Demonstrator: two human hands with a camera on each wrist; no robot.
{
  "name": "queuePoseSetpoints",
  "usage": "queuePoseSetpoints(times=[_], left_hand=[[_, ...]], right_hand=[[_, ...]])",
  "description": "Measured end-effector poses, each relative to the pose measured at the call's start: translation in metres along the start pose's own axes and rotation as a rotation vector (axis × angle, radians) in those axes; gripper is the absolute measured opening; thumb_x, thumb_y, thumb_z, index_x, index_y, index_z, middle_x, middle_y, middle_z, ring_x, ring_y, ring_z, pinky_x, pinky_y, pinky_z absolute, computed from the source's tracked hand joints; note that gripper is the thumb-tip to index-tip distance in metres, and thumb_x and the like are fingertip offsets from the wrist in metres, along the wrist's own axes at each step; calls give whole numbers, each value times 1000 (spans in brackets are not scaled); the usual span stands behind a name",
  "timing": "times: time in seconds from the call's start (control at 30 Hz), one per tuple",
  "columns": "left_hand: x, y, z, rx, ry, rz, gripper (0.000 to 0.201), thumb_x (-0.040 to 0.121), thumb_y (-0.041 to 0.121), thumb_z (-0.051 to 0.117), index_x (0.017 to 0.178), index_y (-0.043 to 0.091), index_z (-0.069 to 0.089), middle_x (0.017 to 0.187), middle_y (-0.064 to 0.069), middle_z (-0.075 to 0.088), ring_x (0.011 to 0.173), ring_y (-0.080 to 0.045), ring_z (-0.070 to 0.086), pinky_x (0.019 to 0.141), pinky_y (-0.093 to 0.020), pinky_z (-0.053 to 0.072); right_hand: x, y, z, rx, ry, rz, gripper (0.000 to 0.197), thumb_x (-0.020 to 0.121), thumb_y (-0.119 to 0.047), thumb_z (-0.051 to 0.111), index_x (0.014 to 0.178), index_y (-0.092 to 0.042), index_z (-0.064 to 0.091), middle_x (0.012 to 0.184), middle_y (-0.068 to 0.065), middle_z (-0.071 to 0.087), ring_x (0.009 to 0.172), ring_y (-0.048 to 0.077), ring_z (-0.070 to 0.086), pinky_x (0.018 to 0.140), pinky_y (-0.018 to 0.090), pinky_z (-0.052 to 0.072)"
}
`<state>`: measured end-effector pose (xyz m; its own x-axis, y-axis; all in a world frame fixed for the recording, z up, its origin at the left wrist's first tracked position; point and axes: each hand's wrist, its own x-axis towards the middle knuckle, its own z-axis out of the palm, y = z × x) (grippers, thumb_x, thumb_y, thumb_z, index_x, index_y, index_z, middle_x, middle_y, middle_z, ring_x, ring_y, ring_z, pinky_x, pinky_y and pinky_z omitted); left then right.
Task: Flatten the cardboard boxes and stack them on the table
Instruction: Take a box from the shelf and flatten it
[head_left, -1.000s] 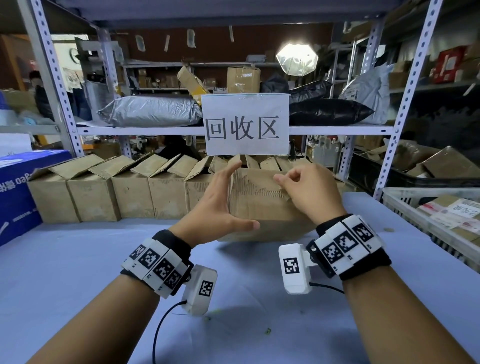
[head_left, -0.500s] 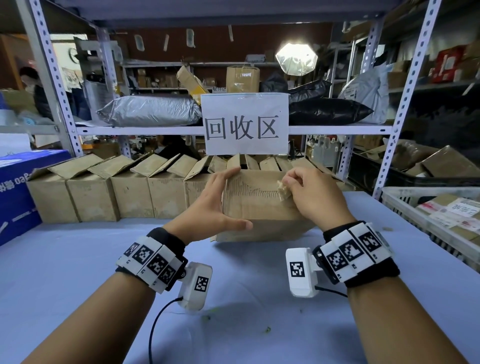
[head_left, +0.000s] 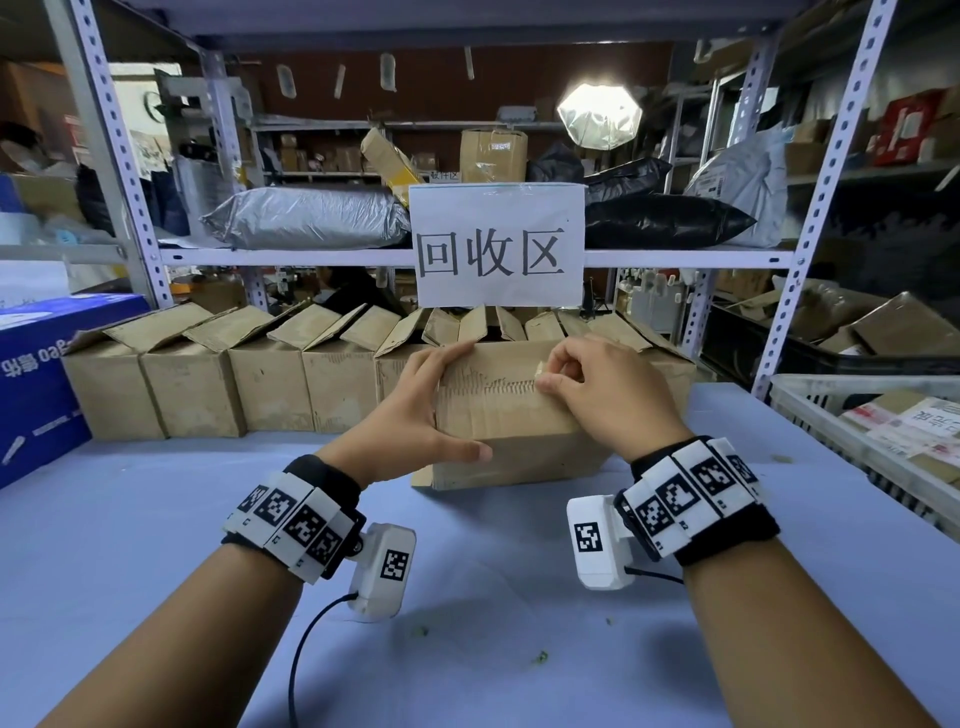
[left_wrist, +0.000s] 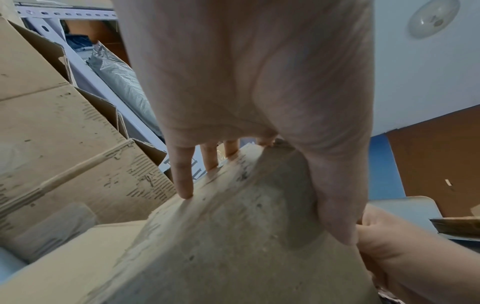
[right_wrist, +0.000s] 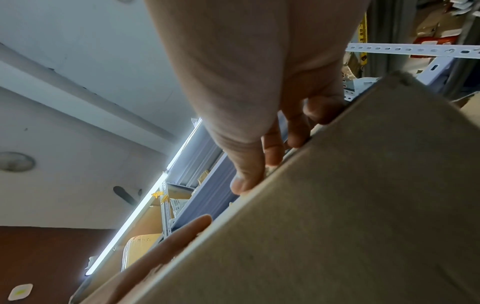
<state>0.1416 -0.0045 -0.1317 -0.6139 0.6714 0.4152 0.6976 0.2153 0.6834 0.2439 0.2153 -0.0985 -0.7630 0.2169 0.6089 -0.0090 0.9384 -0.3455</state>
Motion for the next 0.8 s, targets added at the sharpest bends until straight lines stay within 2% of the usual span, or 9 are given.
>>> queuePoseSetpoints(times=[0.1, 0.17, 0.3, 0.37, 0.47, 0.53, 0.63, 0.73, 0.8], left_hand=[[-1, 0, -1, 1, 3, 2, 111, 52, 56, 87, 147, 55, 29, 140, 33, 27, 124, 26, 30, 89, 1, 37], [-1, 1, -1, -6, -6, 7, 112, 52, 54, 88, 148, 54, 30, 139, 34, 27, 125, 23, 32, 88, -1, 40], [2, 8, 2, 15, -22, 16, 116, 53, 51, 90, 152, 51, 29, 143, 28, 27, 132, 18, 30, 107, -20, 38], [3, 12, 4, 16, -28, 21, 117, 54, 50, 91, 152, 51, 29, 145, 25, 27, 135, 15, 30, 110, -23, 36], [3, 12, 7, -14, -19, 20, 116, 59, 37, 96, 153, 50, 29, 146, 23, 27, 133, 18, 29, 105, -11, 35], [1, 8, 12, -25, 3, 27, 115, 64, 26, 97, 155, 45, 30, 146, 22, 28, 127, 26, 27, 96, 2, 34], [-1, 6, 15, -15, 19, 33, 115, 65, 23, 97, 156, 43, 30, 146, 23, 28, 125, 29, 27, 91, 7, 30], [0, 9, 13, -7, 16, 28, 117, 63, 23, 98, 155, 46, 29, 148, 19, 26, 131, 23, 25, 95, 5, 30], [1, 11, 13, -3, 5, 30, 117, 63, 23, 98, 154, 48, 30, 148, 20, 25, 131, 22, 26, 94, 5, 32]], right_hand=[[-1, 0, 4, -31, 38, 35, 20, 93, -45, 61, 80, -31, 60, 91, -13, 62, 90, 13, 53, 70, 31, 37], [-2, 2, 5, -20, 63, 77, 25, 97, -45, 56, 80, -28, 61, 86, -11, 62, 82, 13, 54, 64, 29, 33], [-11, 9, 3, 28, 117, 158, 29, 100, -41, 52, 78, -24, 63, 76, -12, 60, 71, 12, 52, 54, 26, 29], [-14, 10, 2, 34, 141, 200, 28, 101, -37, 48, 79, -26, 62, 71, -13, 56, 71, 16, 52, 54, 28, 30], [-17, 9, 2, 33, 130, 257, 29, 104, -34, 41, 84, -25, 61, 78, -7, 57, 77, 21, 53, 62, 32, 34], [-19, 7, 2, 24, 118, 276, 36, 104, -32, 35, 74, -25, 53, 75, -6, 52, 78, 23, 51, 65, 33, 33], [-19, 0, -2, 53, 118, 286, 50, 103, -42, 32, 60, -21, 47, 62, -7, 50, 68, 23, 53, 55, 31, 28], [-19, -3, -6, -15, 129, 289, 59, 91, -66, 46, 56, -19, 58, 56, -7, 58, 60, 13, 55, 51, 27, 30], [-19, -1, -9, -24, 145, 294, 50, 85, -62, 59, 58, -20, 63, 59, -9, 61, 63, 10, 57, 52, 24, 30]])
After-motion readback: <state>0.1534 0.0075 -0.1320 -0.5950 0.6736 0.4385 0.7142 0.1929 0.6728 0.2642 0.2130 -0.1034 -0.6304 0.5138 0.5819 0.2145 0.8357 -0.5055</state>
